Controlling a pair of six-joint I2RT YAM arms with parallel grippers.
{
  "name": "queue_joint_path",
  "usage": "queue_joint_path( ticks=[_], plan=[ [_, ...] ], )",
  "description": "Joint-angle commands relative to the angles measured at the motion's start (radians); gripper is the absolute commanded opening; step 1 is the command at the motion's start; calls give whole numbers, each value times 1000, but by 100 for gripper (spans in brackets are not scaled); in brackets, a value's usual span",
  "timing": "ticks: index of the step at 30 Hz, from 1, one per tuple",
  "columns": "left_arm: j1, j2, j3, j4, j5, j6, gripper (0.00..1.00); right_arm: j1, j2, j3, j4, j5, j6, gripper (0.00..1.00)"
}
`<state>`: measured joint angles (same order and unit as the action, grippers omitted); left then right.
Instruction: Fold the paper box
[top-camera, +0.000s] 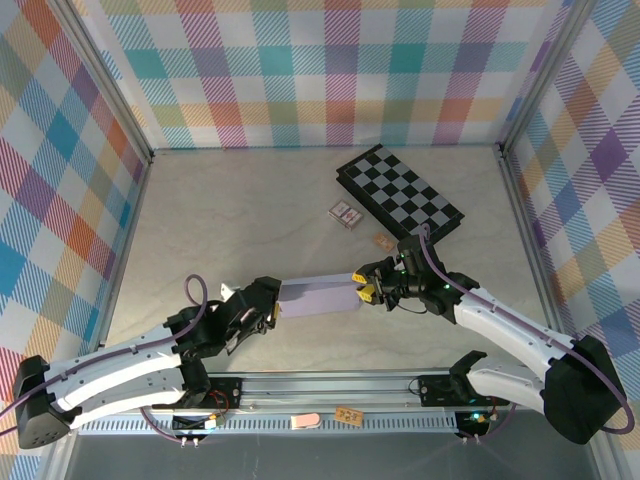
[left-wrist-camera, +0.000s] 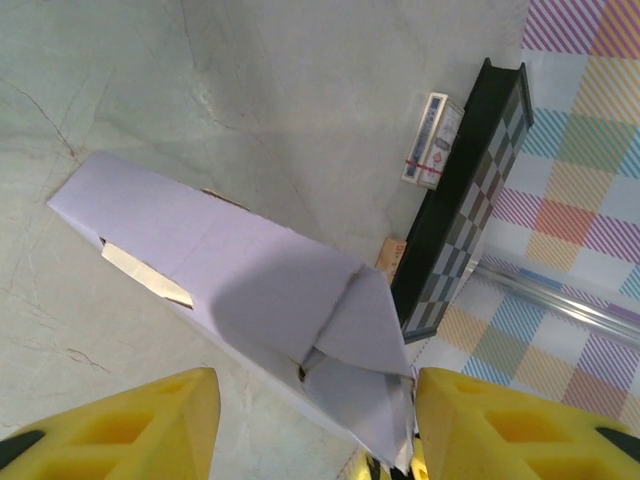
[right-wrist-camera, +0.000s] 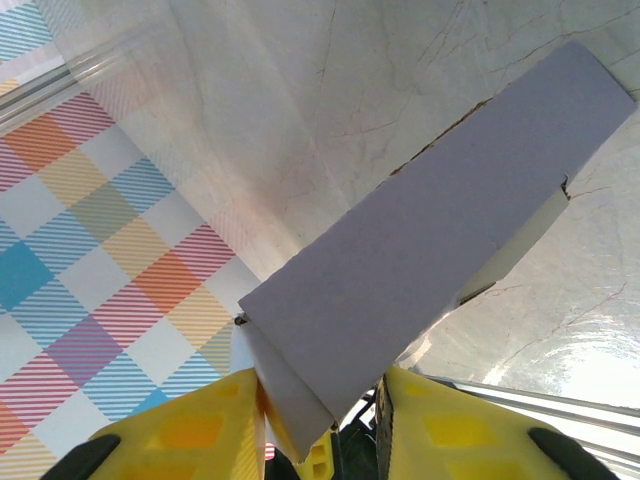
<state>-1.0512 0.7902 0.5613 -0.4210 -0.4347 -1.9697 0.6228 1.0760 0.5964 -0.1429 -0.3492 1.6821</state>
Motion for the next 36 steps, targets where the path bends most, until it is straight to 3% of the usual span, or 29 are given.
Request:
queue_joint_path(
  ticks=[1,9,13,18,23,36],
  plan=[
    [24,-12,-22,52,-2,-205,53,2,24,-29,-142,49,-15,31],
    [62,-43,-5,47,-19,-186,52,3,19,-29,-144,50,-13,30],
    [89,-3,-15,70,49,-209,51,4,22,-27,-144,51,-13,30],
    [121,54,-37,176,86,-208,46,3,24,-27,-146,50,-14,30],
    [131,54,-54,165,124,-195,33,1,21,-28,-150,53,-15,29],
    [131,42,-132,115,175,-238,23,2,38,-32,-187,47,-22,27]
  ],
)
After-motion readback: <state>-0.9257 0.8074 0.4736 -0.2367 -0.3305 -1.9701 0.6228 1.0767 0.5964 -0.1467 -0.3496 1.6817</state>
